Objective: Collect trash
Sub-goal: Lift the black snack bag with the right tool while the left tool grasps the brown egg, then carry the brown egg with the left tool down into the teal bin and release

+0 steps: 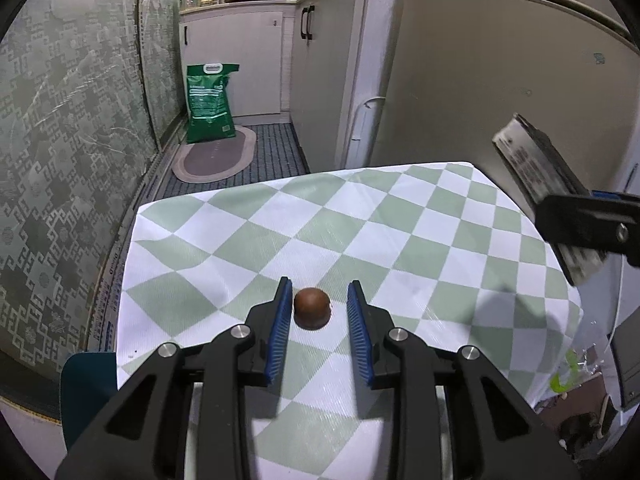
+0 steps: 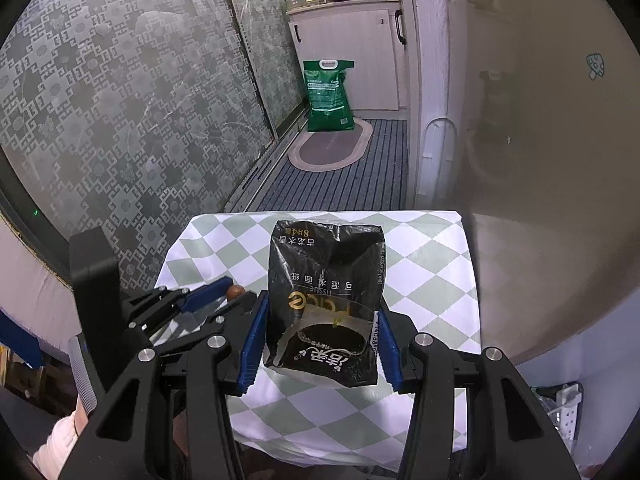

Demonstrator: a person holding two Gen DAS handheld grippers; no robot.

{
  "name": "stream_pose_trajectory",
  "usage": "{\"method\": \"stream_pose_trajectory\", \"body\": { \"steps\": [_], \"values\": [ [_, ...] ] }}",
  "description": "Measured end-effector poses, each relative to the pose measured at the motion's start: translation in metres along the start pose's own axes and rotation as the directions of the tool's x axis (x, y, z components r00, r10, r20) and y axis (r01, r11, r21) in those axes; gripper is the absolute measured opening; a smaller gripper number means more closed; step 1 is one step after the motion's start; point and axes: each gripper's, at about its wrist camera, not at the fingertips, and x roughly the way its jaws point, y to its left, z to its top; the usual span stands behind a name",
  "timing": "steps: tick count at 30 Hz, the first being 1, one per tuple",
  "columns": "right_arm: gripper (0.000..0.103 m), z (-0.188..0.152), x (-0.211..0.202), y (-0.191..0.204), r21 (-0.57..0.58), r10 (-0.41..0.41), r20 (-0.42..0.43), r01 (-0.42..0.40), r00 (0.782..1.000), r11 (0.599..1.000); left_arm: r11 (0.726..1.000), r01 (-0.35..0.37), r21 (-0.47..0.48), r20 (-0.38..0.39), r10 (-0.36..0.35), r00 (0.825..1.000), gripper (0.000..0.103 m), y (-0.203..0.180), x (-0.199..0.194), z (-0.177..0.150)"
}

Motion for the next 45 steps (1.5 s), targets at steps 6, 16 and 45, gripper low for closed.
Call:
{"method": "stream_pose_trajectory", "body": {
  "steps": [6, 16, 45],
  "values": [
    [0.049, -0.005, -0.004, -0.002, -0.014, 0.002, -0.002, -0.002, 1.0, 1.0, 0.999, -0.019, -0.026, 0.014, 0.019, 1.0, 0.019, 0.003, -0.002, -0.001],
    [0.049, -0.01, 0.011, -0.004, -0.009, -0.003, -0.032, 0.003, 0.999, 1.0, 1.0, -0.018, -0.023, 0.02, 0.018, 1.0, 0.019, 0.009, -0.014, -0.006],
    [0.049, 0.014, 0.038, 0.122, -0.129, 0.084, -0.054, -0.09, 0.995, 0.988, 0.988, -0.09, -0.122, 0.082, 0.1, 0.992, 0.019, 0.125, -0.086, -0.031]
  ]
}}
